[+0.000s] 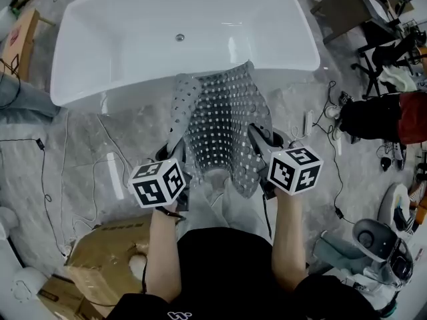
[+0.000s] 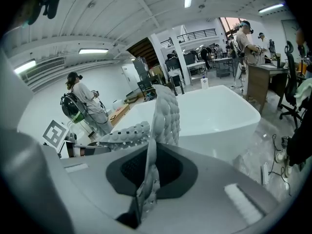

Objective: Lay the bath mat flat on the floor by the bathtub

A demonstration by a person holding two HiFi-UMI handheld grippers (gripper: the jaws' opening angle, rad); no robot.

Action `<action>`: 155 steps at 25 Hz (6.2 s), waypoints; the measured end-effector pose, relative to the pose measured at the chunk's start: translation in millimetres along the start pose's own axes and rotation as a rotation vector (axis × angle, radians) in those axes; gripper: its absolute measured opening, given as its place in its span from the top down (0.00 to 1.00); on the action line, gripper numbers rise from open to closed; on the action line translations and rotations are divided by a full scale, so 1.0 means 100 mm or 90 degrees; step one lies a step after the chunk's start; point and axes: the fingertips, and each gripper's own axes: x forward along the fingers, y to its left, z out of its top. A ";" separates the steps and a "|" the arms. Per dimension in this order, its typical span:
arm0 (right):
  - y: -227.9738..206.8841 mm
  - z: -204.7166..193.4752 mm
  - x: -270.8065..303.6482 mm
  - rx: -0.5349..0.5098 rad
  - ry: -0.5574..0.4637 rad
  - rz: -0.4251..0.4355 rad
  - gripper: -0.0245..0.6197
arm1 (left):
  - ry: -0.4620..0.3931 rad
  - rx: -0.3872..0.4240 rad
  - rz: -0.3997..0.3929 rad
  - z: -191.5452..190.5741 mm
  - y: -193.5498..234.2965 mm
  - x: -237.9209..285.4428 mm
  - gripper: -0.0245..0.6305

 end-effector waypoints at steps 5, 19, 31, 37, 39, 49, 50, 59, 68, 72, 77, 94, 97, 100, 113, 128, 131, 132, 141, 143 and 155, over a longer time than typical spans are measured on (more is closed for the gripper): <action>-0.31 -0.16 0.16 0.009 0.025 0.012 0.93 | 0.011 -0.018 0.022 -0.15 0.03 0.29 0.93; -1.24 -0.81 0.56 0.029 0.101 0.011 0.93 | 0.077 -0.043 0.066 -0.70 -0.06 1.18 0.93; -1.72 -1.45 1.04 -0.014 0.149 0.001 0.93 | 0.092 -0.048 0.080 -1.02 0.17 1.77 0.93; -1.90 -1.72 1.32 0.014 0.163 0.000 0.93 | 0.108 -0.048 0.094 -1.24 0.32 2.06 0.93; -1.93 -1.78 1.40 0.015 0.166 0.001 0.93 | 0.112 -0.049 0.095 -1.31 0.39 2.12 0.93; -2.09 -2.09 1.75 -0.006 0.172 0.019 0.93 | 0.121 -0.032 0.109 -1.53 0.71 2.41 0.93; -2.11 -2.13 1.78 -0.003 0.172 0.019 0.93 | 0.125 -0.026 0.111 -1.55 0.74 2.45 0.93; -2.25 -2.48 2.00 0.006 0.178 0.024 0.93 | 0.143 -0.018 0.111 -1.72 0.81 2.74 0.93; -2.63 -2.71 2.23 -0.072 0.210 0.029 0.93 | 0.160 -0.001 0.109 -1.93 0.91 3.14 0.93; -2.73 -2.80 2.35 -0.099 0.226 0.032 0.93 | 0.176 0.033 0.104 -1.96 0.99 3.30 0.93; -2.85 -2.91 2.48 -0.076 0.234 0.028 0.93 | 0.189 0.049 0.102 -2.01 1.02 3.47 0.93; -3.34 -3.24 3.07 -0.105 0.259 0.015 0.93 | 0.224 0.098 0.113 -2.30 1.38 4.13 0.93; -3.36 -3.30 3.17 -0.109 0.264 0.016 0.93 | 0.232 0.130 0.113 -2.31 1.45 4.19 0.93; -3.41 -3.29 3.28 -0.120 0.264 0.016 0.93 | 0.230 0.145 0.112 -2.31 1.50 4.27 0.93; -3.56 -3.50 3.77 -0.169 0.295 0.040 0.93 | 0.238 0.112 0.151 -2.60 2.02 4.60 0.93; -3.76 -3.75 4.05 -0.209 0.307 0.023 0.93 | 0.240 0.148 0.156 -2.74 2.37 4.87 0.93; -3.83 -3.83 4.07 -0.211 0.314 0.020 0.93 | 0.248 0.152 0.162 -2.83 2.46 4.88 0.93; -3.86 -3.85 4.07 -0.213 0.317 0.018 0.93 | 0.251 0.153 0.163 -2.85 2.49 4.89 0.93; -4.09 -4.06 4.13 -0.229 0.338 0.004 0.92 | 0.277 0.147 0.193 -3.05 2.76 4.91 0.93; -4.16 -4.11 4.15 -0.241 0.349 0.005 0.92 | 0.286 0.153 0.207 -3.11 2.82 4.93 0.93; -4.45 -4.38 4.22 -0.231 0.365 -0.019 0.92 | 0.301 0.126 0.255 -3.43 3.30 4.93 0.93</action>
